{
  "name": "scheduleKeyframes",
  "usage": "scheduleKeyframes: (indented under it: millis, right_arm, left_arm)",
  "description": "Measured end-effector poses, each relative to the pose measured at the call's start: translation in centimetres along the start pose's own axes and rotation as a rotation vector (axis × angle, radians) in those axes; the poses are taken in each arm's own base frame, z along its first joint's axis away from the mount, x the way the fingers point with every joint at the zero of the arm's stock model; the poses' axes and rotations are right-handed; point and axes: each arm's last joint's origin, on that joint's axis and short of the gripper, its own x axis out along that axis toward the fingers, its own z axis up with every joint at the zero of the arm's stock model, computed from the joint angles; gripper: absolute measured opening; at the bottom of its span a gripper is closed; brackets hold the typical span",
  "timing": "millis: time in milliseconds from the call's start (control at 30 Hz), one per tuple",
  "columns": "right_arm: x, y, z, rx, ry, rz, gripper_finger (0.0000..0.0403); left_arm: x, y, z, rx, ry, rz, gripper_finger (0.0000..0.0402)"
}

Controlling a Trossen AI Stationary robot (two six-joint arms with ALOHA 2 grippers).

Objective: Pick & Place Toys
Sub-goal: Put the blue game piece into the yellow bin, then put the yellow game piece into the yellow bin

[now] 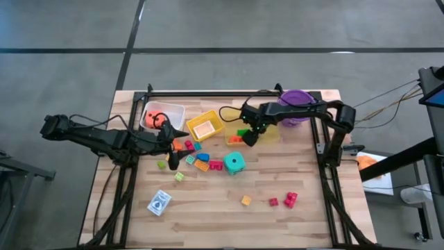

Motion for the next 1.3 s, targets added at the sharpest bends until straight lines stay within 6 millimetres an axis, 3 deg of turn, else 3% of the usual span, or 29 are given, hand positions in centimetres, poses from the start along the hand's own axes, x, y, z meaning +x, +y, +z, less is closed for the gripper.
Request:
scheduleKeyframes:
  millis: [200, 300, 433, 567, 767, 1033, 1300]
  right_arm:
    - [-2.4, 1.2, 0.6, -0.058, -0.030, -0.073, 0.0240]
    - [-3.8, 1.9, 0.2, -0.124, -0.016, -0.180, 0.0240]
    - [-5.8, 3.9, -0.6, -0.200, -0.059, -0.167, 0.0240]
    - [-7.8, 6.6, -2.8, -0.296, -0.084, -0.044, 0.0240]
    - [-9.6, 12.0, -8.3, -0.434, -0.091, 0.078, 0.0240]
    - [-9.8, 17.9, -14.0, -0.426, -0.212, 0.121, 0.0240]
    - [-7.2, 20.6, -16.4, -0.323, -0.202, 0.122, 0.0240]
  left_arm:
    - [0.0, 0.0, 0.0, 0.001, 0.003, 0.000, 0.0358]
    - [0.0, 0.0, -0.1, 0.003, 0.006, 0.002, 0.0358]
    - [0.0, 0.0, -0.1, 0.003, 0.007, 0.002, 0.0358]
    - [0.0, 0.0, -0.1, 0.003, 0.007, 0.002, 0.0358]
    - [0.0, 0.1, -0.2, 0.011, 0.023, 0.006, 0.0358]
    - [0.0, 0.1, -0.3, 0.014, 0.029, 0.007, 0.0358]
    - [0.0, 0.0, -0.2, 0.008, 0.017, 0.004, 0.0358]
